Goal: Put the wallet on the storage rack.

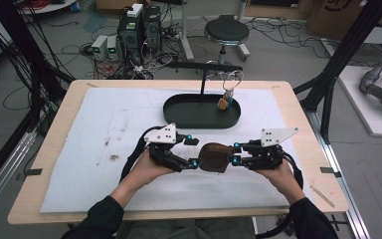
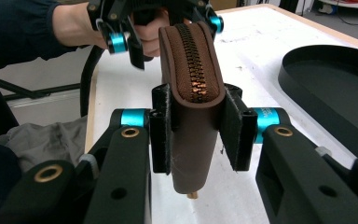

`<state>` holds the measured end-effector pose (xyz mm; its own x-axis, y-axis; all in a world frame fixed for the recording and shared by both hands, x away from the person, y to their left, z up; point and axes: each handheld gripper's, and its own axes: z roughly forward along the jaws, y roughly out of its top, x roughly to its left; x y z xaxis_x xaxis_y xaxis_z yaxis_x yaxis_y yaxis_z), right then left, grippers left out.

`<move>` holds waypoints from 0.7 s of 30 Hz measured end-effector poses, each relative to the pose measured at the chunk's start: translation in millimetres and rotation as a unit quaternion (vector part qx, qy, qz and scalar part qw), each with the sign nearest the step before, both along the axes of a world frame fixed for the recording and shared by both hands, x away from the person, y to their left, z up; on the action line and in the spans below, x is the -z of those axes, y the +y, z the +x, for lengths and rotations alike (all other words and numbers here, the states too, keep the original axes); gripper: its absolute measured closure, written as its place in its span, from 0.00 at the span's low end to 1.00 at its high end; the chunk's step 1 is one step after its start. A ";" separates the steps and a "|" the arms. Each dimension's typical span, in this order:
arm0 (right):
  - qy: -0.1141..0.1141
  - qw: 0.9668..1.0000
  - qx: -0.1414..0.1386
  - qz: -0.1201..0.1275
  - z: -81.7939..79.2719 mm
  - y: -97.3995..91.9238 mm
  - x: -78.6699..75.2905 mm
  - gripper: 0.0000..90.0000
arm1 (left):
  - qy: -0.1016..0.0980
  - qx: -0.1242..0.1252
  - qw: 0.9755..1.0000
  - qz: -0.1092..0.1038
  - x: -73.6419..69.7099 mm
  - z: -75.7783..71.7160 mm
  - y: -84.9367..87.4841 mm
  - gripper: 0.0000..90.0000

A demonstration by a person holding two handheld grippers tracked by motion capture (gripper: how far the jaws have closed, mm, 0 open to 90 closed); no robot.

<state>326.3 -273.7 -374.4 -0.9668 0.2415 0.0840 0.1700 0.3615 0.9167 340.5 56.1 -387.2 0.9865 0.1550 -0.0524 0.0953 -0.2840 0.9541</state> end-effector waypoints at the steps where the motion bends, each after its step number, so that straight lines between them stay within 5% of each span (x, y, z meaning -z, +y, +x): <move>1: 0.000 1.000 0.000 0.000 0.0 0.1 0.1 0.75 | 0.001 0.001 1.000 0.002 1.3 -0.2 -1.9 0.34; 9: -0.001 1.000 -0.006 0.001 -1.0 1.4 -0.4 0.76 | 0.016 0.012 1.000 0.015 11.6 5.2 -11.9 0.35; 21: -0.005 1.000 -0.009 0.003 -0.5 1.9 -0.6 0.76 | 0.013 0.036 0.999 0.009 13.1 2.4 -17.0 0.61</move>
